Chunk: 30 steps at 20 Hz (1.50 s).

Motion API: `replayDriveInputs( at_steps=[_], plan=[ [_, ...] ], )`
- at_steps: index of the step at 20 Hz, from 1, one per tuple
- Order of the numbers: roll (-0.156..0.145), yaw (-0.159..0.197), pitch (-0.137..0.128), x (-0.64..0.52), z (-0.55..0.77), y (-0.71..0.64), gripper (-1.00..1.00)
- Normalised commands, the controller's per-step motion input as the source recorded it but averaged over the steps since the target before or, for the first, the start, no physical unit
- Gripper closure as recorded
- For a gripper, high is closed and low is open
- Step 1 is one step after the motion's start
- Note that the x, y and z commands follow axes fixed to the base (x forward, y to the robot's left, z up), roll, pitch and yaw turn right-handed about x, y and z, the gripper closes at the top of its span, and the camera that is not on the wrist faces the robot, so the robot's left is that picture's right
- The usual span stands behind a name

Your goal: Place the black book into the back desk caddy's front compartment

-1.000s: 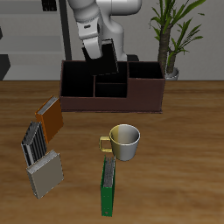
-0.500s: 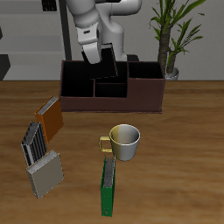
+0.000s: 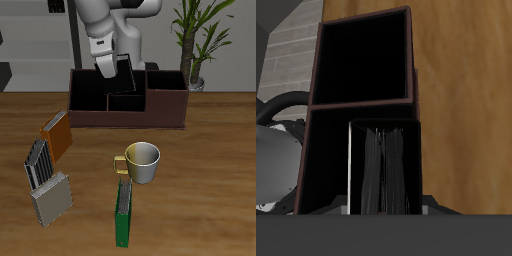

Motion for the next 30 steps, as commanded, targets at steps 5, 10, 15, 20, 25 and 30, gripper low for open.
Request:
replayDriveInputs(
  at_steps=[5, 10, 15, 20, 25, 30],
  plan=[
    [0.025, 0.009, 0.011, 0.06, -0.05, 0.11, 1.00],
    [0.009, -0.008, 0.034, 0.04, -0.17, 0.05, 1.00],
    [0.000, 0.000, 0.040, -0.05, -0.20, 0.01, 1.00],
    [-0.005, -0.004, 0.024, 0.03, -0.12, -0.03, 1.00],
    [-0.007, -0.006, 0.028, 0.07, -0.16, -0.01, 1.00],
    [-0.016, -0.011, 0.035, 0.09, -0.18, -0.03, 1.00]
  ],
)
